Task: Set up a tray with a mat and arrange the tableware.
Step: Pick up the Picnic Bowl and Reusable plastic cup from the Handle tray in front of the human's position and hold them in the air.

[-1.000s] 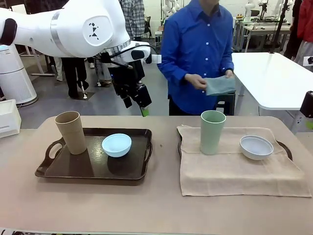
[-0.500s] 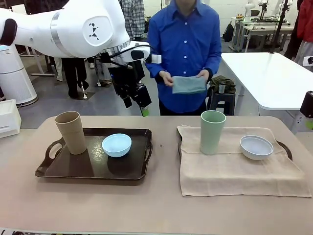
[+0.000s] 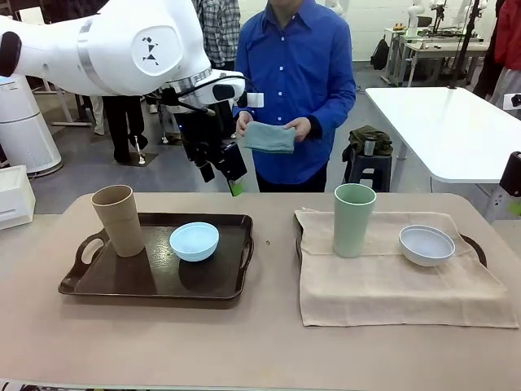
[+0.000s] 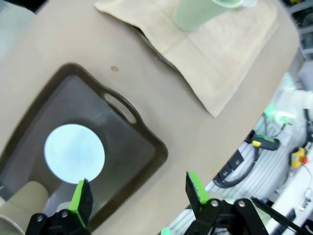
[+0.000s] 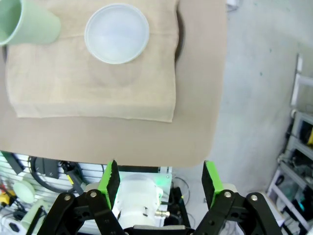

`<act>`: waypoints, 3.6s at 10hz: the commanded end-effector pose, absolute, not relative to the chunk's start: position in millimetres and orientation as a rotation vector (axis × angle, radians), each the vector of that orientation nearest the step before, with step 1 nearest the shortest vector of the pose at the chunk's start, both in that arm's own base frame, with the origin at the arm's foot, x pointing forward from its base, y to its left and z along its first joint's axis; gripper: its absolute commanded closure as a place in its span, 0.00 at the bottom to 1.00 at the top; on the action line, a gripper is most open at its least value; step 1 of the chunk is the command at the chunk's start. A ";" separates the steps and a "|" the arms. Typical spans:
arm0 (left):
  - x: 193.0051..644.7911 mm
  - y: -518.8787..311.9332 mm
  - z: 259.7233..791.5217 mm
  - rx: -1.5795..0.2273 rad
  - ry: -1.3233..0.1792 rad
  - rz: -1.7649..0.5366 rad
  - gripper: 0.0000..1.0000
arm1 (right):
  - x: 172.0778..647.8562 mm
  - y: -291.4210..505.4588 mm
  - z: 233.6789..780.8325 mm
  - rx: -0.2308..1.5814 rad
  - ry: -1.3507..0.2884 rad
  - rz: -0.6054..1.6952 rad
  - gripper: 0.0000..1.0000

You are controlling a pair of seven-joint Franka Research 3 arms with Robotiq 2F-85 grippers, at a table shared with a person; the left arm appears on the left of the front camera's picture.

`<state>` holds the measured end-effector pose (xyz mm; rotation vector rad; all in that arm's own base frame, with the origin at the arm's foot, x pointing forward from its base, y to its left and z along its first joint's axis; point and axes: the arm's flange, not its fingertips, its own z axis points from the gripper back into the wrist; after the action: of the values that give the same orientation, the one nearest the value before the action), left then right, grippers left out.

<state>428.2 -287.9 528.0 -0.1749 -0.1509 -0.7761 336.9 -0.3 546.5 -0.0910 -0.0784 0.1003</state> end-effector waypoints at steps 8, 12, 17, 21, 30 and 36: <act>364.2 -34.4 580.1 -0.406 -0.415 -0.436 0.00 | 338.3 -83.0 545.3 0.478 -0.073 -0.079 0.13; 360.2 77.6 560.4 -0.720 -0.368 -0.302 0.00 | 332.5 -121.6 521.4 0.726 0.070 -0.354 0.13; 344.4 153.9 498.7 -1.096 -0.241 -0.128 0.00 | 316.5 -160.7 515.5 0.873 -0.215 -0.123 0.13; 329.8 182.0 478.8 -1.116 -0.196 0.083 0.00 | 322.1 -165.4 512.0 0.830 -0.212 -0.141 0.13; 350.8 204.9 456.9 -1.078 -0.221 0.290 0.00 | 324.4 -170.5 504.5 0.857 -0.256 -0.262 0.13; 351.5 207.4 450.6 -1.063 -0.207 0.276 0.00 | 324.3 -174.5 505.8 0.845 -0.251 -0.243 0.13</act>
<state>352.4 203.8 450.3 -1.0533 -0.1924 0.2661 324.6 -172.5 504.6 0.8494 -0.2518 -0.2375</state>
